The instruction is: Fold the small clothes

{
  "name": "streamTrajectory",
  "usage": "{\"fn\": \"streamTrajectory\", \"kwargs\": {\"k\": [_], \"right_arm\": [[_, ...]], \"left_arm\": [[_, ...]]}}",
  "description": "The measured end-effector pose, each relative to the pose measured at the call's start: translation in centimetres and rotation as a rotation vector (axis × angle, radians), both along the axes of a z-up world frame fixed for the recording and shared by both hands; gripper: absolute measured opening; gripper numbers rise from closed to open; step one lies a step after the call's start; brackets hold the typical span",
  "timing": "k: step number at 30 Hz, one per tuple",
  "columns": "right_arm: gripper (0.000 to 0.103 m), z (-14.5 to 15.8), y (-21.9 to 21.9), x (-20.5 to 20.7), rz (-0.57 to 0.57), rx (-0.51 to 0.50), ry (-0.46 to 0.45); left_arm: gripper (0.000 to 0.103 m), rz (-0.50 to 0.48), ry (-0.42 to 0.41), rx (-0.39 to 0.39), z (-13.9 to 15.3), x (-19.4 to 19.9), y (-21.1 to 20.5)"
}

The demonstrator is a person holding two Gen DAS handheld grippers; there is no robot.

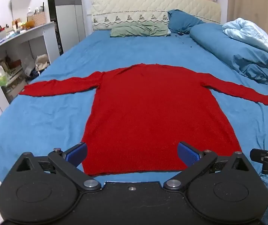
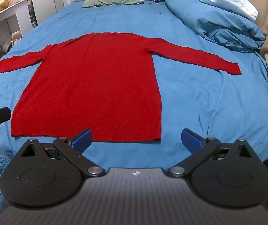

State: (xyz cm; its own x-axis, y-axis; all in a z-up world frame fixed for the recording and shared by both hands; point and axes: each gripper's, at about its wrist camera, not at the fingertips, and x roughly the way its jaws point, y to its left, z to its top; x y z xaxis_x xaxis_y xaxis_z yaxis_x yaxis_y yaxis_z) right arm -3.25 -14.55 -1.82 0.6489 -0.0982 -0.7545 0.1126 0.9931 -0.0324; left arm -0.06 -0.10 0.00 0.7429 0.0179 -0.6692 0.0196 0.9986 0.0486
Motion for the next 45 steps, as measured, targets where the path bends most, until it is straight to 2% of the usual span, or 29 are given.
{"fn": "streamTrajectory", "kwargs": {"k": [5,8,45], "right_arm": [[0.103,0.0,0.1,0.0,-0.002,0.006,-0.005],[0.103,0.1,0.3,-0.2,-0.001,0.010,-0.005],[0.103,0.1,0.1,0.2,0.020,0.019,0.002]], "left_arm": [[0.103,-0.006,-0.024,0.056,0.5,-0.2,-0.7],[0.103,-0.015,-0.048,0.022,0.6,-0.7,0.4],[0.103,-0.002,-0.045,0.024,1.3,-0.6,-0.4]]}}
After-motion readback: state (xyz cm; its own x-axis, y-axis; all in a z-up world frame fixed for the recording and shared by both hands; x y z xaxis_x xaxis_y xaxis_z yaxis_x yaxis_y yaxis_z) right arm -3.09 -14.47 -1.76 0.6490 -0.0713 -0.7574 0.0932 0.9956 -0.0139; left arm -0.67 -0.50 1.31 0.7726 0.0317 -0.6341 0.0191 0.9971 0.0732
